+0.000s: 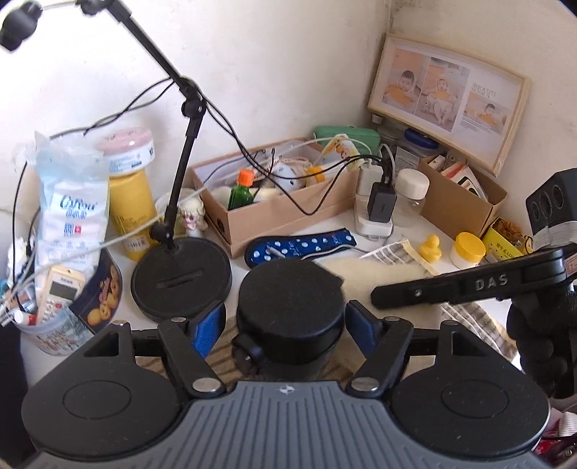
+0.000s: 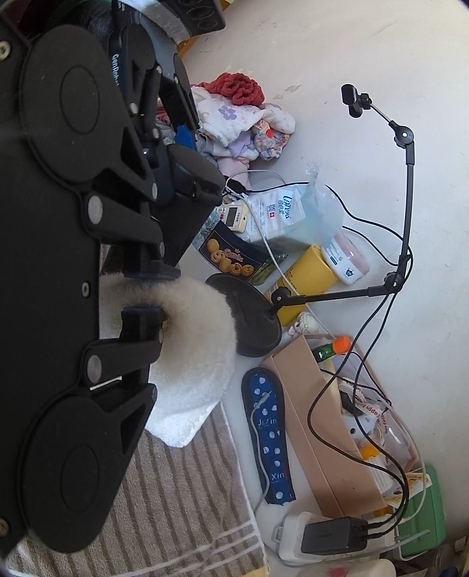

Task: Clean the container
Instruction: 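Wipe the cloth down the bottle side with the right gripper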

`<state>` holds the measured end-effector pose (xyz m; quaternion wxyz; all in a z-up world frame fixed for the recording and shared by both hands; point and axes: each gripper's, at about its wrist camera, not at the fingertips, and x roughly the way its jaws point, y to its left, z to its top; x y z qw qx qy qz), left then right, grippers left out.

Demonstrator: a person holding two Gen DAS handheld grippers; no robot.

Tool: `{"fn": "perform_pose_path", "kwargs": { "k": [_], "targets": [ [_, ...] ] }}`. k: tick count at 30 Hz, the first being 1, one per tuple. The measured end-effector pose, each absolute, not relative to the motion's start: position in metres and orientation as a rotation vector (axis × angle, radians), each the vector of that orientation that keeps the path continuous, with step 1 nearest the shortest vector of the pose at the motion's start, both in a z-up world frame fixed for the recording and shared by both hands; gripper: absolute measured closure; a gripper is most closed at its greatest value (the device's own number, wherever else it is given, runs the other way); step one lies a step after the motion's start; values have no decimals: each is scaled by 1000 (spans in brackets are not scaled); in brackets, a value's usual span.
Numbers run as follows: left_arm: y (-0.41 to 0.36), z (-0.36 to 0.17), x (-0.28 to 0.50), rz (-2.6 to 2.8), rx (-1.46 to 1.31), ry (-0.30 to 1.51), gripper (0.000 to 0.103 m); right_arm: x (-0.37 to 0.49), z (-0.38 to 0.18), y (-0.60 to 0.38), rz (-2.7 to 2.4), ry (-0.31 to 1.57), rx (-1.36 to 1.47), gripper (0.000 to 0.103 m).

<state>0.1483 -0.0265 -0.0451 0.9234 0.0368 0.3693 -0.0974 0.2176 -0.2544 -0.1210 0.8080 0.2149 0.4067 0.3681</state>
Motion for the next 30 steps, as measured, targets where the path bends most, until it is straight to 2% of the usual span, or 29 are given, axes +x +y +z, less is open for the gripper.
{"fn": "perform_pose_path", "kwargs": {
  "k": [7, 8, 20, 28, 30],
  "targets": [
    [-34, -51, 147, -176, 110, 740, 32, 220, -124, -257, 792, 878, 467, 90],
    [-33, -52, 146, -189, 123, 738, 40, 220, -125, -257, 791, 877, 469, 90],
    [14, -44, 163, -844, 449, 727, 40, 215, -121, -265, 793, 859, 487, 90],
    [4, -43, 165, -811, 429, 739, 39, 211, -118, -259, 812, 854, 477, 90],
    [0, -44, 163, -743, 399, 743, 34, 212, -118, -258, 818, 852, 477, 90]
  ]
}}
